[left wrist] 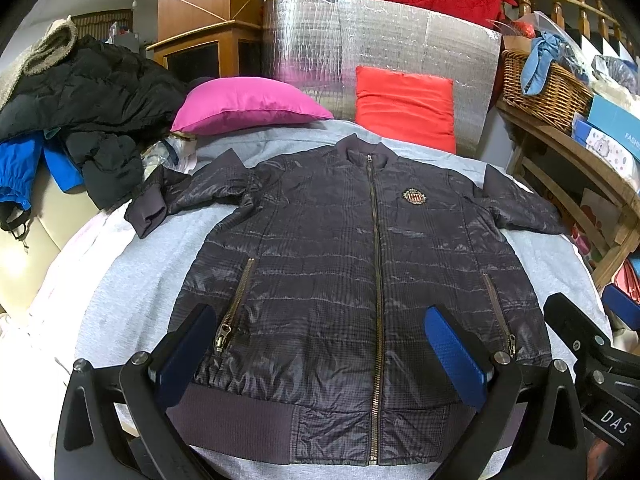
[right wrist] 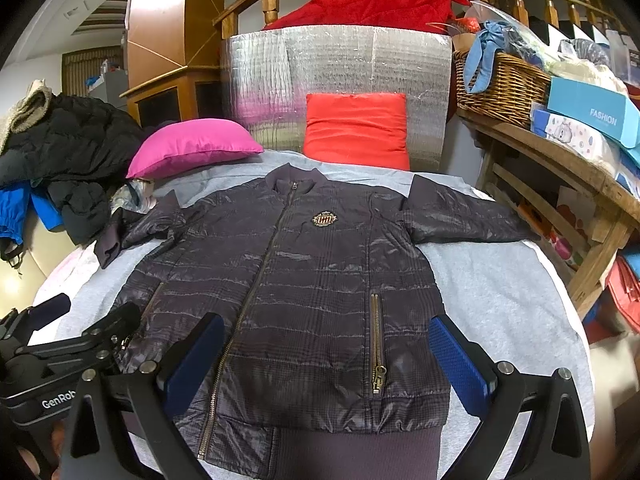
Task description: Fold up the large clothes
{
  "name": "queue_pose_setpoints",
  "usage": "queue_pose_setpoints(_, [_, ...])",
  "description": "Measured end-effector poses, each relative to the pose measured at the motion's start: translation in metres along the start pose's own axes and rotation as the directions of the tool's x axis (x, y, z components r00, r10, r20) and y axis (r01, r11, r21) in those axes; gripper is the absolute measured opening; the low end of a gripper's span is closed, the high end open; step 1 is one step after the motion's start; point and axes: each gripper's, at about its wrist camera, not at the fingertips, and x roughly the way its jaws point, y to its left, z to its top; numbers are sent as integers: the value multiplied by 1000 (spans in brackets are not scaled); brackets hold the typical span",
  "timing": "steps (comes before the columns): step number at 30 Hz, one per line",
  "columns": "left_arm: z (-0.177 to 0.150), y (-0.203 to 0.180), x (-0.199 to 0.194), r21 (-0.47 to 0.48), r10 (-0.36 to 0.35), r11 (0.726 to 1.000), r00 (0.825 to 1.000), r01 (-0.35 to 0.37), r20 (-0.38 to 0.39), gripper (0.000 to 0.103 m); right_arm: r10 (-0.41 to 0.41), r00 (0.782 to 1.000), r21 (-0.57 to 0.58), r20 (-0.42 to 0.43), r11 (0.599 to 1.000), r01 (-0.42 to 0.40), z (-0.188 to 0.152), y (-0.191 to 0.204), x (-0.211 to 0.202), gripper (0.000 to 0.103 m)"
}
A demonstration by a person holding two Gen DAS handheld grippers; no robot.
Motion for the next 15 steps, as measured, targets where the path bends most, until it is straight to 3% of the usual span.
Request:
queue_pose_setpoints(11, [-2,-3,19,8,-2,1000,1000,2,-30,103,17,1000,23,-20,1000,-17,-2,-9,10,103])
queue_pose_setpoints(15, [-6,1,54,4,18,1000,995,-17,-95,103,129,989,121,-69,985,-120,-8,-38,29,103])
